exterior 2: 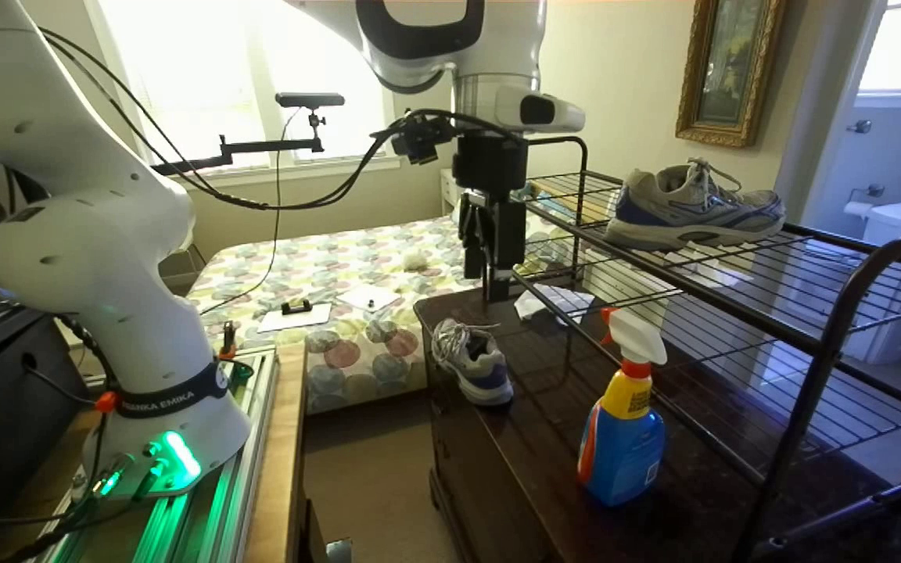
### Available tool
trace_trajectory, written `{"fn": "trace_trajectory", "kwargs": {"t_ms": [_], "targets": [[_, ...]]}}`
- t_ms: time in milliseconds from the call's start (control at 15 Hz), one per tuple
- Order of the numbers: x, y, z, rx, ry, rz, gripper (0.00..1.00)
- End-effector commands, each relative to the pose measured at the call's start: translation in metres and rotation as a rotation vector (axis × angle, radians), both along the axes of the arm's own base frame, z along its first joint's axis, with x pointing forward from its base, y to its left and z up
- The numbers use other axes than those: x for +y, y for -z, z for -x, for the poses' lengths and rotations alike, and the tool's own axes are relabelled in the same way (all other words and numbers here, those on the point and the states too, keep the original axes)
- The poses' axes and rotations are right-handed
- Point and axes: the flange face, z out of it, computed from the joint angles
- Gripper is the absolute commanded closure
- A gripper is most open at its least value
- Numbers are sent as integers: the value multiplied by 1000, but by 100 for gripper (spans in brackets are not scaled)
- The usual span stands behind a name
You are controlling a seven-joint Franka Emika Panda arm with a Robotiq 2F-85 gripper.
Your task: Place the left sneaker on the topmost shelf of the rack.
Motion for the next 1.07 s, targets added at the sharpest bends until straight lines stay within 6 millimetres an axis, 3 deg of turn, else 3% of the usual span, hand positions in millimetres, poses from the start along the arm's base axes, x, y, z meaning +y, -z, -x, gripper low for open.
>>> {"fn": "trace_trajectory", "kwargs": {"t_ms": [0, 267, 467, 800, 1000], "targets": [[32, 35, -1, 74, -184, -13, 0], [69, 72, -8, 124, -396, -37, 0], [86, 92, -25, 154, -552, -54, 0], [102, 110, -34, 185, -810, -87, 0], [122, 119, -32, 276, -940, -95, 0]]}}
